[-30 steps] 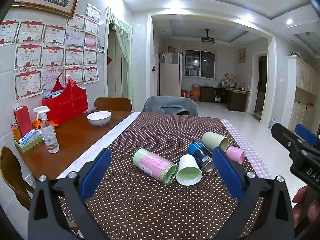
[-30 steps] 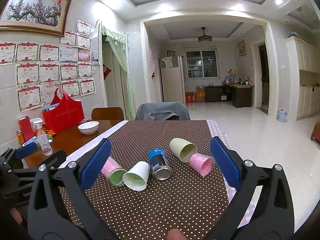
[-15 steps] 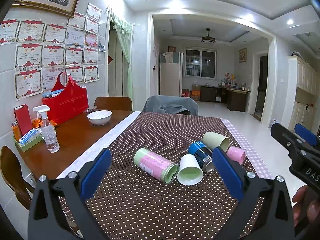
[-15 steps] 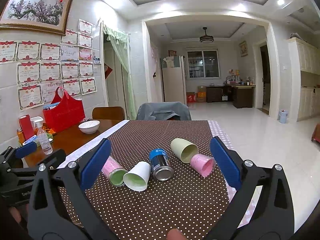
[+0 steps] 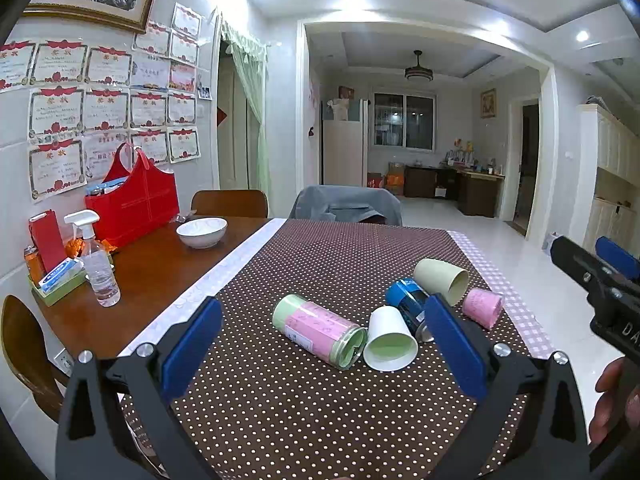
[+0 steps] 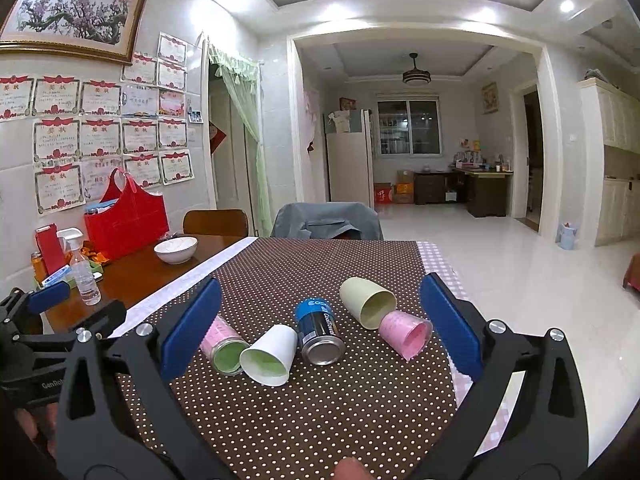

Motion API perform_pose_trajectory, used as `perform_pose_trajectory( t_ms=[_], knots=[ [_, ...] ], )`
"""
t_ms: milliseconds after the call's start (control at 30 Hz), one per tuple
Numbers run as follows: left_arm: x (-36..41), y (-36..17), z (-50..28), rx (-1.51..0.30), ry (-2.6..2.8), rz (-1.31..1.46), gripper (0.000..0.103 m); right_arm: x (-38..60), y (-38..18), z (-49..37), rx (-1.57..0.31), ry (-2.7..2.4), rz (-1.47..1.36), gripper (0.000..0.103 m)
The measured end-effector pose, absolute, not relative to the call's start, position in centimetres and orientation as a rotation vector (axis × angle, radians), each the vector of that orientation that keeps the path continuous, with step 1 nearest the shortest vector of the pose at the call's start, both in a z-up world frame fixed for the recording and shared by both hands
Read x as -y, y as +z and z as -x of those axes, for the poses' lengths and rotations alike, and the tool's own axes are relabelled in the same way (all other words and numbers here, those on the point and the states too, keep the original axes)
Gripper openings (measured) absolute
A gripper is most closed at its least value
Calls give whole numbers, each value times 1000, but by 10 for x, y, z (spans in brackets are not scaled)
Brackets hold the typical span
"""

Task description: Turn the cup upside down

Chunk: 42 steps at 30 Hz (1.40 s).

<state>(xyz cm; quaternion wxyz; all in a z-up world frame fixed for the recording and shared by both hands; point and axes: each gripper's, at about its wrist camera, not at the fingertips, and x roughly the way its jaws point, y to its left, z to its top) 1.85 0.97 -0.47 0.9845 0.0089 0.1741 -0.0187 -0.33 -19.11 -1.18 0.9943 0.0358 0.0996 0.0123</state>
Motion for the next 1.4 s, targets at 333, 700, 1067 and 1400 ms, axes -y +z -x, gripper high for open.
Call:
perform_pose_trajectory(
  t_ms=[333,700,1067,1400],
  knots=[
    [-22,-27,-63,-426,8,-27,99,190,-25,-38,-274,50,-19,97],
    [-38,-65,-136,-587,8,-50,99,190,-55,-94,-403,63,15,97],
    [-33,-94,-205,-783,32,36,99,197,-74,-140,-509,76,14,97],
    [-34,-118,-249,-968,49,169,99,205,-77,-183,-573,117,-8,97]
  ],
)
